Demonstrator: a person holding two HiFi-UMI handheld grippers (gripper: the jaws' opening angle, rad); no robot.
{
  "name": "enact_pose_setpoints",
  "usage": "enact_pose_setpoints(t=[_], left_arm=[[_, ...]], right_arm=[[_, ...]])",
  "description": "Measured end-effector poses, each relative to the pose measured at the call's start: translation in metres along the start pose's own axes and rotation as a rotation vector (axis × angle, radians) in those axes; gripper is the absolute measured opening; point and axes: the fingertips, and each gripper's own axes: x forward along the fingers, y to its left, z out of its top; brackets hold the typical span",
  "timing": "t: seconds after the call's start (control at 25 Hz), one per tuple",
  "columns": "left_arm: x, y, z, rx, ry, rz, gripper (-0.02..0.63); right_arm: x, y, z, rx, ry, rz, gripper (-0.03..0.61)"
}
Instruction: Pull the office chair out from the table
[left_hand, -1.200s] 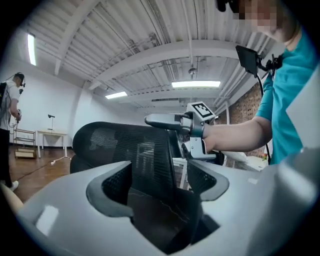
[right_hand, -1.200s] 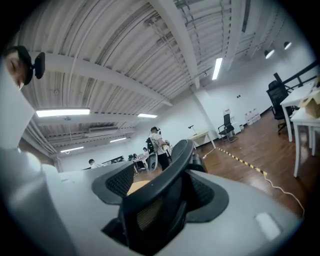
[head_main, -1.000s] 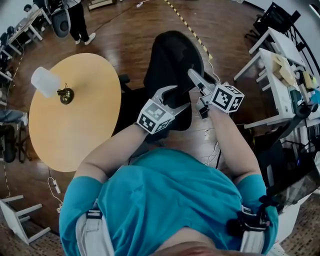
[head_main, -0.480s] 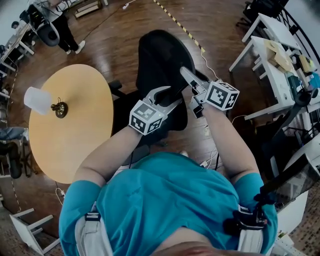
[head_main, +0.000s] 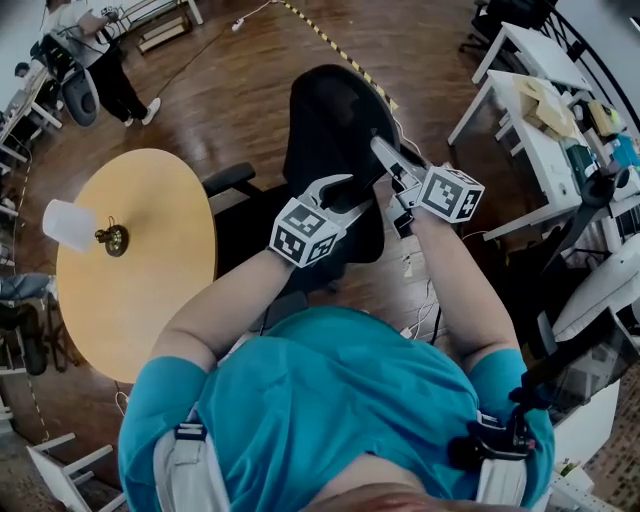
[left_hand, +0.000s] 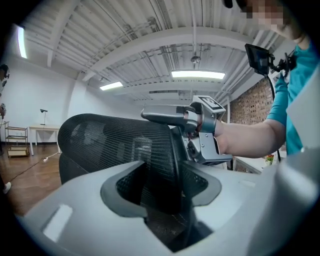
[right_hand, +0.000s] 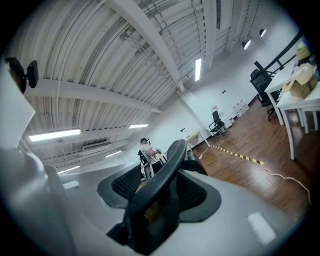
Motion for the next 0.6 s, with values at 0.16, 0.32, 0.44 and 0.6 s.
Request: enact_pose_setpoints(t=[0.16, 0.32, 0.44, 0.6], left_arm=[[0.027, -0.013, 0.004, 0.009, 0.01, -0.023, 0.198], [0.061, -0.028, 0.005, 0.015, 0.023, -0.032, 0.201], [0.086, -0.042, 0.007, 0.016, 0.037, -0.051, 0.204], [0.117, -0.062, 0.01, 0.011, 0.053, -0.085, 0.209]], right_arm=[[-0.022, -0.024, 0.013, 0.008, 0.004, -0.024, 0.219], [-0.047, -0.047, 0.03, 0.019, -0.008, -0.027, 0.218], [-0.064, -0.057, 0.046, 0.02, -0.026, -0.017, 0.212], [-0.091, -0.073, 0.066, 0.029, -0.061, -0.015, 0.21]])
